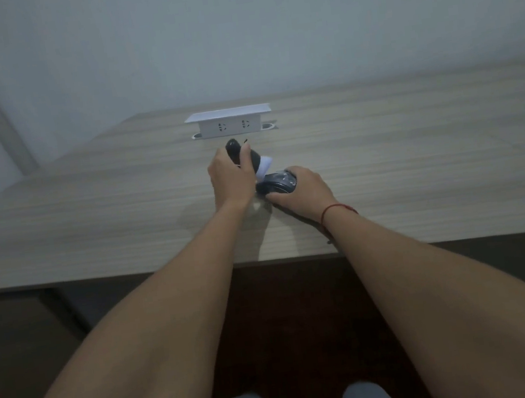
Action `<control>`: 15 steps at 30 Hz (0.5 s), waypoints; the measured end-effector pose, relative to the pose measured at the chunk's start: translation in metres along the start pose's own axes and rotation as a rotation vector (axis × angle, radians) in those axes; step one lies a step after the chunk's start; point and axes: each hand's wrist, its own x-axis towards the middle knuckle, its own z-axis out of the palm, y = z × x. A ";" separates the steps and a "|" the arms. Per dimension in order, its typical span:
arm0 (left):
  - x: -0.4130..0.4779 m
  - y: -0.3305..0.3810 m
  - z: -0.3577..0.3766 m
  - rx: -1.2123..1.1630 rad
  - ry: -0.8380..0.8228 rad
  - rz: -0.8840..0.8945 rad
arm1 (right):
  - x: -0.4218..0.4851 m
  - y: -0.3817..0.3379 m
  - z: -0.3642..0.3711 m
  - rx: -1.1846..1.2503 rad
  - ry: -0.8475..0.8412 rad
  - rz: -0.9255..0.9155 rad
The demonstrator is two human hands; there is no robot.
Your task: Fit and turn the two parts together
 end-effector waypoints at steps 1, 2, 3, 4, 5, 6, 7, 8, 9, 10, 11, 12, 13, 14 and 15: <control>-0.005 0.001 0.003 0.009 -0.002 -0.022 | 0.000 0.000 0.000 0.009 0.002 0.001; -0.010 0.001 0.005 0.056 -0.013 -0.027 | 0.000 0.001 -0.001 0.018 0.006 0.003; -0.012 0.001 0.007 0.113 -0.029 -0.030 | 0.000 0.001 -0.002 0.024 0.011 0.005; -0.012 0.001 0.007 0.170 -0.038 -0.041 | -0.001 0.001 -0.003 0.024 0.012 0.005; -0.010 0.003 0.006 0.211 -0.035 -0.058 | -0.001 0.001 -0.003 0.021 0.011 0.005; -0.005 0.005 0.005 0.217 -0.035 -0.073 | -0.001 0.001 -0.003 0.020 0.008 0.006; -0.001 0.007 0.004 0.190 -0.030 -0.069 | -0.001 0.001 -0.002 0.022 0.006 0.009; 0.001 0.009 0.005 0.143 -0.033 -0.061 | -0.001 0.001 -0.002 0.027 0.005 0.012; 0.000 0.012 0.006 0.106 -0.039 -0.032 | -0.001 0.000 -0.001 0.031 0.004 0.017; -0.002 0.013 0.009 0.097 -0.056 0.001 | -0.001 0.000 -0.001 0.037 0.006 0.023; -0.007 0.012 0.010 0.117 -0.077 0.026 | -0.001 0.000 -0.001 0.042 0.010 0.029; -0.011 0.011 0.010 0.153 -0.085 0.028 | -0.001 0.000 -0.002 0.043 0.018 0.029; -0.013 0.010 0.008 0.203 -0.077 0.017 | -0.002 0.000 -0.003 0.032 0.025 0.022; -0.011 0.006 0.005 0.254 -0.076 0.004 | -0.003 0.000 -0.002 0.019 0.030 0.014; -0.008 0.005 0.002 0.275 -0.075 0.003 | -0.004 -0.001 -0.002 0.009 0.026 0.010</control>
